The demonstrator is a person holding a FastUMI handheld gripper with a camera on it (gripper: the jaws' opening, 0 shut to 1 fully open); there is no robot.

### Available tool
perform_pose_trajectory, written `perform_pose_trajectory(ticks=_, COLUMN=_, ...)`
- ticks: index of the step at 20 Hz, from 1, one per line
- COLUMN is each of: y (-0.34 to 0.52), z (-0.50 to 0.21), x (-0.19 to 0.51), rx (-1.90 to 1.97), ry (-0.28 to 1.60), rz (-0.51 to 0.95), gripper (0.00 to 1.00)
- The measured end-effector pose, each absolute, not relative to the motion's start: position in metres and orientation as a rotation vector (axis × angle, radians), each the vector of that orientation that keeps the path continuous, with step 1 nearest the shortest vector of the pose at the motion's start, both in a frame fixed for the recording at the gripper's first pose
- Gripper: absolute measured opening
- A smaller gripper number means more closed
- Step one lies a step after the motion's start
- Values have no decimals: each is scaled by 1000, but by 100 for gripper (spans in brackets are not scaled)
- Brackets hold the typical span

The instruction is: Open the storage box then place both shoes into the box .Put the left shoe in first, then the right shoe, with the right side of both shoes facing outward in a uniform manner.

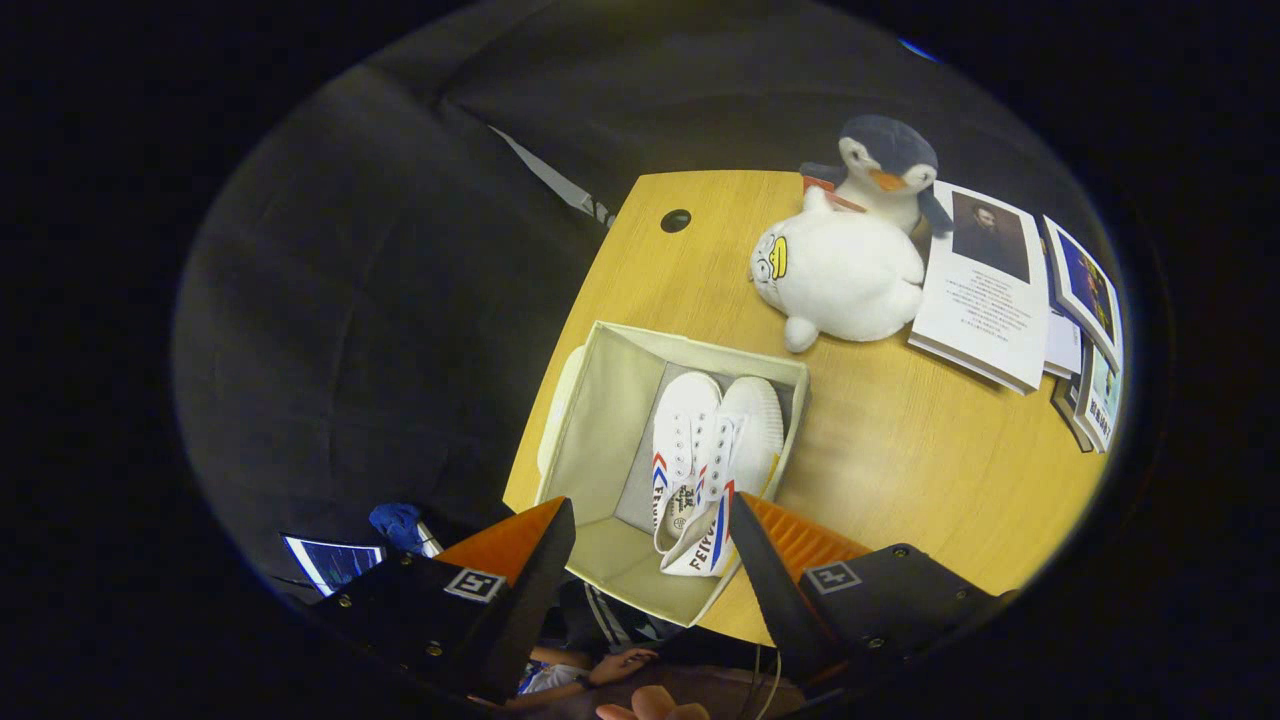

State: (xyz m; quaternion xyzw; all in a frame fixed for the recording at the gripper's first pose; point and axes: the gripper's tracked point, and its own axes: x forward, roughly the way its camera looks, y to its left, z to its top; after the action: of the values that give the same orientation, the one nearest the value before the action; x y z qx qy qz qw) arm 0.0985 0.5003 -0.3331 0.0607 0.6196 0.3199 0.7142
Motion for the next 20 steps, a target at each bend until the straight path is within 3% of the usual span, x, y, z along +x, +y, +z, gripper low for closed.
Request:
perform_pose_trajectory(ticks=10, y=428, z=-264, x=108, rx=124, ry=1085, rz=644, gripper=93)
perform_pose_trajectory(ticks=20, y=303, z=-140, x=136, rx=164, ry=412, rz=387, gripper=93)
